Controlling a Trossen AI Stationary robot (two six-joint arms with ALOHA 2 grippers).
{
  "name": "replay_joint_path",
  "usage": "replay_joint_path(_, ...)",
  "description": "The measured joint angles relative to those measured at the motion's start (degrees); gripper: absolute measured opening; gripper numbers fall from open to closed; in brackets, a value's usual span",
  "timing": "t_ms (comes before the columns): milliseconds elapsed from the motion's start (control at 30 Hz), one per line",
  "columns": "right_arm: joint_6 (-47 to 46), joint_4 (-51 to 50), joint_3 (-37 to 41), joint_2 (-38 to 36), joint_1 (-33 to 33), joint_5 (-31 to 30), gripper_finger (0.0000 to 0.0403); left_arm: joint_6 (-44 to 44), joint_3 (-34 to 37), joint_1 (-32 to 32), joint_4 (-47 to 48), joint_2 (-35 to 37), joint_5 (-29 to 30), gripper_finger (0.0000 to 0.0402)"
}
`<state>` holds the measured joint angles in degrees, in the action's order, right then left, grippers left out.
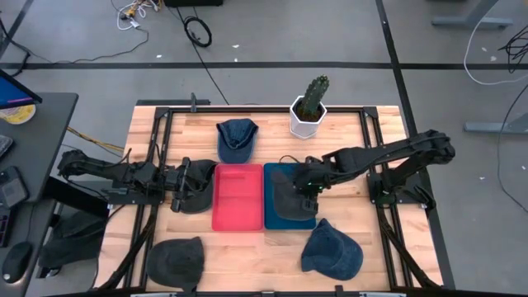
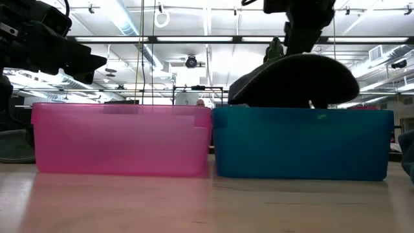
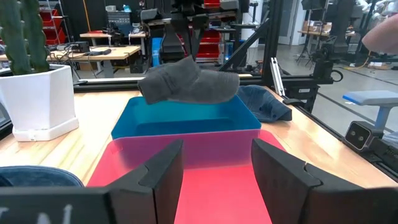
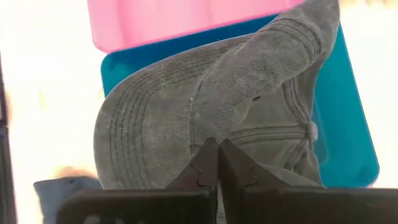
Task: Pick & Place hat
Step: Put the top right gray cap into the blue bin, then put the bottom right dark blue cap into the red bin
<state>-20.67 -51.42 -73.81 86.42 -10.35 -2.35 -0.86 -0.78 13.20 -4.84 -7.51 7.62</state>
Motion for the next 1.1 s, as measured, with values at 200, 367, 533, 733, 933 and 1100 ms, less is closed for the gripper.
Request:
replay_joint_path(200,0.58,0.47,-0.36,4.32,0.65,-1.72,0.0000,0.00,0.00,0.00,0.00,0.02,0.02,0.0193)
replay_joint_path(367,2.24,2.37,-0.36,7.31,0.80,-1.83,0.0009,0.00,0.00,0.01,0.00,0.01,0.02,0.0193)
replay_joint_path(533,2.57,3.02,-0.36,8.09,0.98,-1.71,0.0046,0.00,0.00,0.01,0.00,0.02,0.02,0.0193)
replay_joint_path(733,3.50,3.06,-0.36,7.91,1.46,-1.86,0.0099,0.00,0.00,-0.01,0.00,0.00,0.00,0.0193)
replay_joint_path(933,5.16,1.68,-0.36,7.41,1.43,-0.53,0.0146,0.00,0.00,0.01,0.00,0.00,0.00,0.0193)
replay_joint_path(1100,6.82,-0.23,-0.36,5.36,1.31,2.35,0.0159,0.00,0.00,0.00,0.00,0.00,0.01,0.0193)
